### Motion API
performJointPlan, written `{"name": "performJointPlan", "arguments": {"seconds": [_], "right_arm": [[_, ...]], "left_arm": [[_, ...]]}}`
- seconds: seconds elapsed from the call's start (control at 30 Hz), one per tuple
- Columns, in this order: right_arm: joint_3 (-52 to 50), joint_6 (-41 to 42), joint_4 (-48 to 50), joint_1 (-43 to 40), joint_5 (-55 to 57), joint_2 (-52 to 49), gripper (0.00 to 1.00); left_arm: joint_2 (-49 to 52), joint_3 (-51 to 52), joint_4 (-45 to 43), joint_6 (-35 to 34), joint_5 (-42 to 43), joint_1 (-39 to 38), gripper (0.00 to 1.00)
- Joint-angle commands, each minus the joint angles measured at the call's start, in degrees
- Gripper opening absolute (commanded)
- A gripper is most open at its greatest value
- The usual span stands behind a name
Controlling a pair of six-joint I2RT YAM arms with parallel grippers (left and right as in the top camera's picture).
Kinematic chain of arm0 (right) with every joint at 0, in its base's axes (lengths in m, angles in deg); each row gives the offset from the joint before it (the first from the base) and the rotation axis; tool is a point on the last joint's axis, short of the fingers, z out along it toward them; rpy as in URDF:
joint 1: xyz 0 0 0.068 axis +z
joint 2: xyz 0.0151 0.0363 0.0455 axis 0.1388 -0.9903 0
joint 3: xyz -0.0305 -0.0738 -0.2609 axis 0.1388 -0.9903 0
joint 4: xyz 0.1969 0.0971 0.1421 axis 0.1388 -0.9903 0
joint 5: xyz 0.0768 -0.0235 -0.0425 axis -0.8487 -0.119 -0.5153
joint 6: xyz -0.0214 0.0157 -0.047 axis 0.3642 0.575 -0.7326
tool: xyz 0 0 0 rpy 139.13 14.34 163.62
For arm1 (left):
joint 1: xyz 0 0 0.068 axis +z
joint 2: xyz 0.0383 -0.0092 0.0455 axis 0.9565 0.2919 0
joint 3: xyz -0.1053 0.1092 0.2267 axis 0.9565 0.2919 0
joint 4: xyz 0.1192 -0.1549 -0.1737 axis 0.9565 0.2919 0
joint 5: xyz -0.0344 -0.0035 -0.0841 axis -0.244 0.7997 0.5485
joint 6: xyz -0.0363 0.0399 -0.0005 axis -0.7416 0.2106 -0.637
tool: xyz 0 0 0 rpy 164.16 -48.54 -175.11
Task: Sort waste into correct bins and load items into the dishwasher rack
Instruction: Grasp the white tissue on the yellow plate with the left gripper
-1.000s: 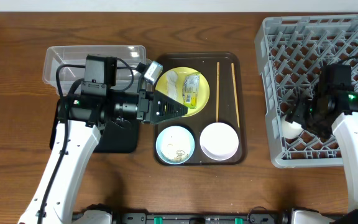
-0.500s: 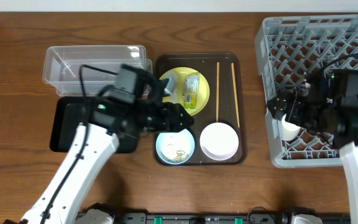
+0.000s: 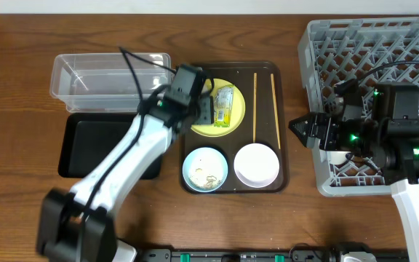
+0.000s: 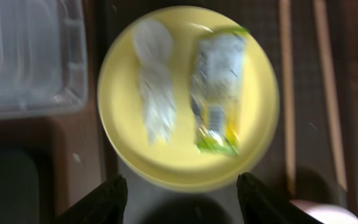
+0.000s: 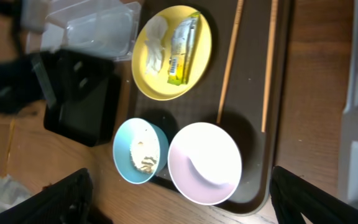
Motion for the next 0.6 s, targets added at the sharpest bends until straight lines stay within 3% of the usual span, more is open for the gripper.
{"name": "performJointPlan", "arguments": {"seconds": [0.0,0.2,0.3,0.43,0.57], "right_arm": [[0.8,-0.8,0.3,1.0,-1.1,0.1,0.89],[0.8,-0.8,0.2,1.0,-0.6,0.1,0.90],[0.8,-0.8,0.3,1.0,1.4,0.1,0.91],[0.8,-0.8,0.1,1.0,1.9,0.1,0.92],[0.8,-0.8,0.0,1.0,1.9,0.1,0.92]], "left_arm": [[6.2,-4.3,-1.5,5.3,-2.7,1.2,0.59],[14.3,-4.8,-7.3,6.8,-2.8,1.2,0.59],[17.2,-4.8,-8.6,6.8,-2.8,1.2,0.55],[20.3,-4.8,-10.1,6.8,-3.1,1.3,0.45],[22.0,-4.8,-10.0,6.8,-3.0,1.3,0.25]]}}
